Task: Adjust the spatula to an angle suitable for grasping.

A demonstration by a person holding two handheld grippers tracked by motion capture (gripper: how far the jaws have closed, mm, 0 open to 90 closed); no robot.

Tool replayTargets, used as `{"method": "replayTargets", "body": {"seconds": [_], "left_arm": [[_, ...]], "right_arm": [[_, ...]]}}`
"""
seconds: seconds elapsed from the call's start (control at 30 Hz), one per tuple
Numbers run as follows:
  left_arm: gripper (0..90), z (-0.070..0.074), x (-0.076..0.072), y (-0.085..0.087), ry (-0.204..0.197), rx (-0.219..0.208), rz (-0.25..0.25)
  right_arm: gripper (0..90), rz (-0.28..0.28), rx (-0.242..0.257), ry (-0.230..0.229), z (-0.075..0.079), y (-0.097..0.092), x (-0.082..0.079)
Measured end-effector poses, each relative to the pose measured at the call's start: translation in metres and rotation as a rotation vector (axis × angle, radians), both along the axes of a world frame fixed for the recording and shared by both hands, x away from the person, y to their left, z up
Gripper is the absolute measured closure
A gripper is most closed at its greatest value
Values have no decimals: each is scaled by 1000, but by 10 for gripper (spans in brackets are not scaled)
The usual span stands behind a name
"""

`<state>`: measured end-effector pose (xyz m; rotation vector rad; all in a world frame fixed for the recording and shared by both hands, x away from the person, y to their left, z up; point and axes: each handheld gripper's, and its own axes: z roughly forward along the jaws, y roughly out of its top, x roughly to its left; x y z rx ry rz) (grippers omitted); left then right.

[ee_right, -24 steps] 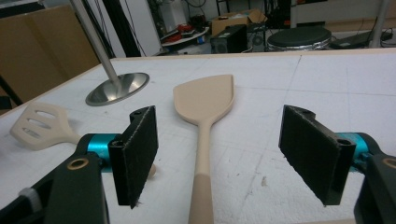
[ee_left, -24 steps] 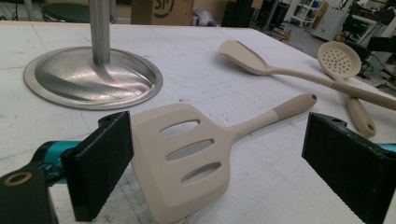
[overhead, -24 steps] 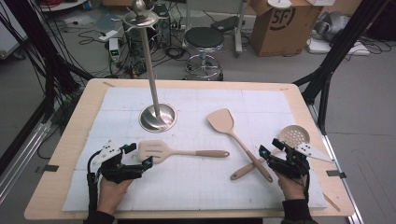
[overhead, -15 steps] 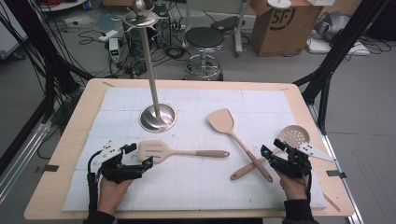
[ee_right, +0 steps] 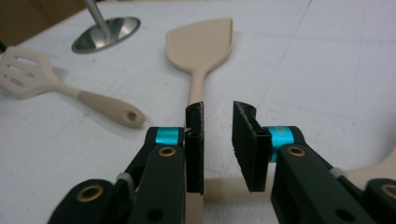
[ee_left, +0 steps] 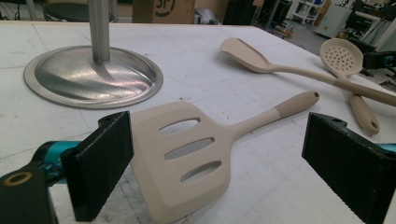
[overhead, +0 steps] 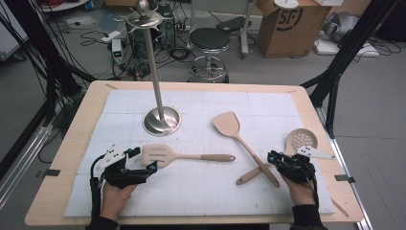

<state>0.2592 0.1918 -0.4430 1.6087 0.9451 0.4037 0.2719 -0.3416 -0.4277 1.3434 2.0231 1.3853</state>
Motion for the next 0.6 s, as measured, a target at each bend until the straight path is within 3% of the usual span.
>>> {"method": "replayTargets", "body": {"seconds": [0.1,0.6], "left_arm": [[95,0,0,0,2,1,1],[95,-2,-1,1,9,3,14]], "right_arm": [[898,31,-9,46,-2,-1,2],[900,58,-29,213,-13,-1,8]]}}
